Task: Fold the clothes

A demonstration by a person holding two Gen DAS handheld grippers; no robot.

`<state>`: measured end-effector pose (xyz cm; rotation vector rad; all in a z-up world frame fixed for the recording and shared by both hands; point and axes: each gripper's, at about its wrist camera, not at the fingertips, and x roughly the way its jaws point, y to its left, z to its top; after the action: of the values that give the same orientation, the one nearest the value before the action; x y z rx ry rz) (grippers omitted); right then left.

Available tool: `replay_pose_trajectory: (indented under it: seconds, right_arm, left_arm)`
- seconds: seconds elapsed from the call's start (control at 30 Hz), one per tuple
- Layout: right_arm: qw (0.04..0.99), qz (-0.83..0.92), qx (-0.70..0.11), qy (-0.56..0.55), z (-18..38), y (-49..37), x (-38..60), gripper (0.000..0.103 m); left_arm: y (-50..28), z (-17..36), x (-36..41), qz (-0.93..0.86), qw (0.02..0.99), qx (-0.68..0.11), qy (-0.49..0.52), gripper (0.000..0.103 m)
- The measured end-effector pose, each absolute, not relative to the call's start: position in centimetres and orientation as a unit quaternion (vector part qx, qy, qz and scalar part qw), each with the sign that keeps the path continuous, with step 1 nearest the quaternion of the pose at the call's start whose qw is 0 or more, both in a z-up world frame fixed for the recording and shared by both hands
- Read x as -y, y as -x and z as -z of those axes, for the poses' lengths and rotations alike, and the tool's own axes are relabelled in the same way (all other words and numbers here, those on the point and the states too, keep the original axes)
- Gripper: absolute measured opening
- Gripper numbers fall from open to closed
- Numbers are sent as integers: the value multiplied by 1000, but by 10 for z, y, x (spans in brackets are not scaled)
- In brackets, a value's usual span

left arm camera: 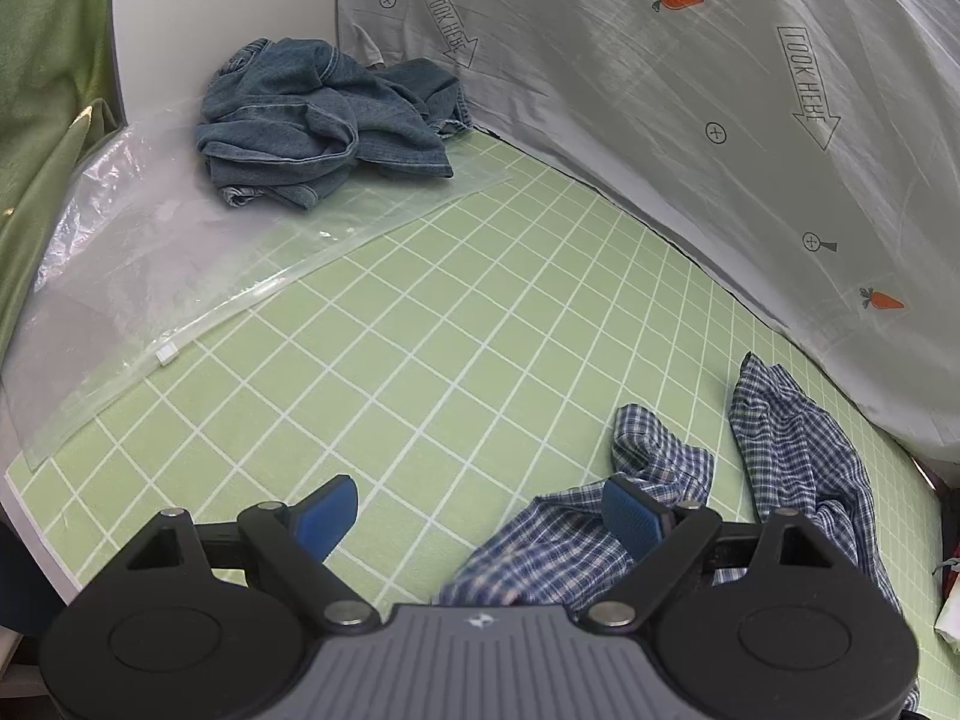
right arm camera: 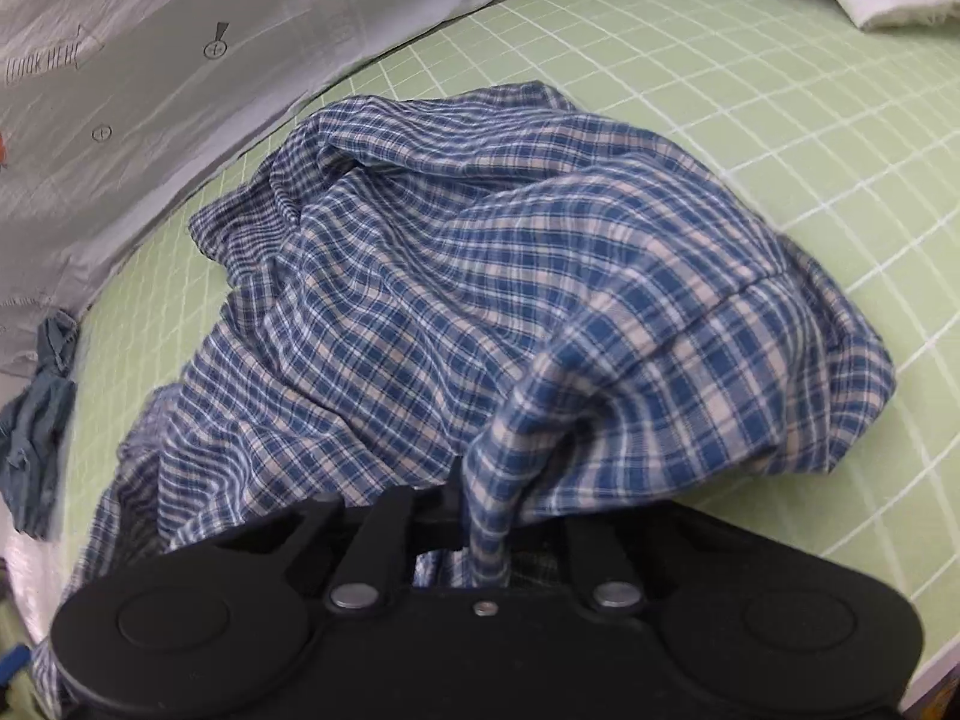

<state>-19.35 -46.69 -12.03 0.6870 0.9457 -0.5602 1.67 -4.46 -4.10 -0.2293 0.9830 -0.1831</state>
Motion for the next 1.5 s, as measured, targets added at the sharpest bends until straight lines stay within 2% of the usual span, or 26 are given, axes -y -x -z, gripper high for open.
replay_pose_trajectory:
  seconds: [0.27, 0.47, 0.8, 0.9, 0.97, 1.0, 1.03, 1.33, 1.5]
  right_arm:
    - [818, 292, -482, -110, 113, 185, 544, 10]
    - [810, 299, -503, -35, 118, 154, 624, 13]
    - [815, 341, -465, -54, 136, 50, 734, 15]
    - [818, 358, -444, -76, 134, 38, 759, 29]
    - [815, 379, -426, -102, 128, 45, 771, 45]
    - [812, 392, -416, -115, 124, 52, 774, 57]
    - [810, 405, -405, -126, 120, 62, 774, 63]
    - [757, 503, -356, -218, 92, 177, 732, 78]
    - [724, 527, -342, -285, 98, 225, 701, 83]
  left_arm:
    - [-22, 47, 92, 101, 866, -478, 103, 89]
    - [-47, 56, 149, 124, 859, -491, 79, 89]
    - [-125, 91, 268, 164, 839, -518, 25, 89]
    - [-132, 96, 295, 186, 832, -522, 14, 89]
    - [-137, 99, 313, 201, 827, -525, 7, 89]
    - [-139, 101, 322, 209, 824, -526, 3, 89]
    - [-141, 102, 331, 216, 822, -528, 0, 89]
    - [-138, 117, 380, 275, 792, -545, -2, 89]
    - [-130, 125, 399, 306, 773, -556, 6, 89]
